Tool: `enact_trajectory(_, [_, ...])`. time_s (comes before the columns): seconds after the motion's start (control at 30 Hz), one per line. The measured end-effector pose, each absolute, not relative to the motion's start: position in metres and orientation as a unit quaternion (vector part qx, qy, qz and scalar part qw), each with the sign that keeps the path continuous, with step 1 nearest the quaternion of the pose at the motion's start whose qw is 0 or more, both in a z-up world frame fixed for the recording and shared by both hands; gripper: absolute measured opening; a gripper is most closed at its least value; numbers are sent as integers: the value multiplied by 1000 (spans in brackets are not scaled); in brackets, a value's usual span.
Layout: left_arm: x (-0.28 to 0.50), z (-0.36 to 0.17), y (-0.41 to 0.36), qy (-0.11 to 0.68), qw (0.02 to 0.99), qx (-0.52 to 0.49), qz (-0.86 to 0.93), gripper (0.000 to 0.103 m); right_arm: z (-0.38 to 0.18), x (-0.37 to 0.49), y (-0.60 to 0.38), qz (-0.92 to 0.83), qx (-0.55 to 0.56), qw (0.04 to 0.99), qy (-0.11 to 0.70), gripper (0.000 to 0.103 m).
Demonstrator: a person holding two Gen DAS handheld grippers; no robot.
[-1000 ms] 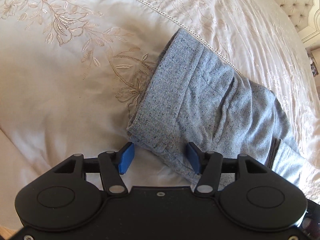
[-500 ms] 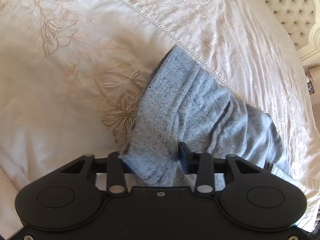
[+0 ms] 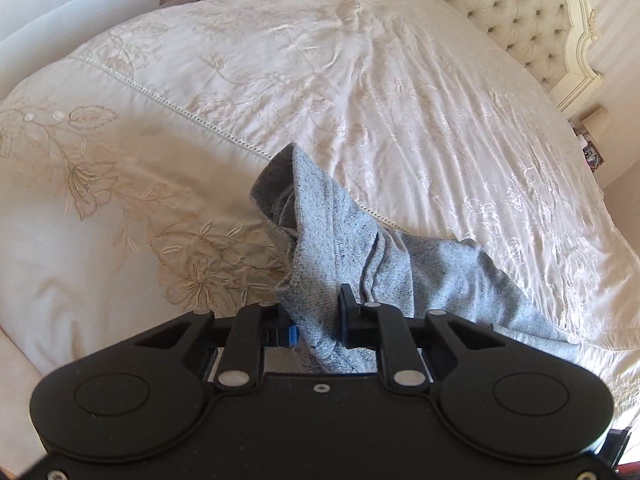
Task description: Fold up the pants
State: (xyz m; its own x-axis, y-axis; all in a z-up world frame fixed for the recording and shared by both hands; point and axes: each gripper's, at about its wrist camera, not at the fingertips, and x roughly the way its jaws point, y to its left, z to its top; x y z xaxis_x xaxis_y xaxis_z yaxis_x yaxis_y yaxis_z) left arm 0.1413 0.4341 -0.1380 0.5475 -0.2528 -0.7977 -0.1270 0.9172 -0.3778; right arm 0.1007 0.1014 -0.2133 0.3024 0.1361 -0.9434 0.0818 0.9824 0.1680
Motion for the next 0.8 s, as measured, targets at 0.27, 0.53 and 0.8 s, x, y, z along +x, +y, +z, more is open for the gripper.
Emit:
enact_trajectory(0.27, [135,-116,422,450,871,-198,-7,22,-146,89,96,128,82,831,535,9])
enact_trajectory(0.53, [114,-43,350,382,914,-130,-34,14,-154,103,25,110,133,821,544,9])
enact_trajectory(0.8, [113,-7,213,335,922,-113,-157,3,-168,121,-65,90,170,812,551,9])
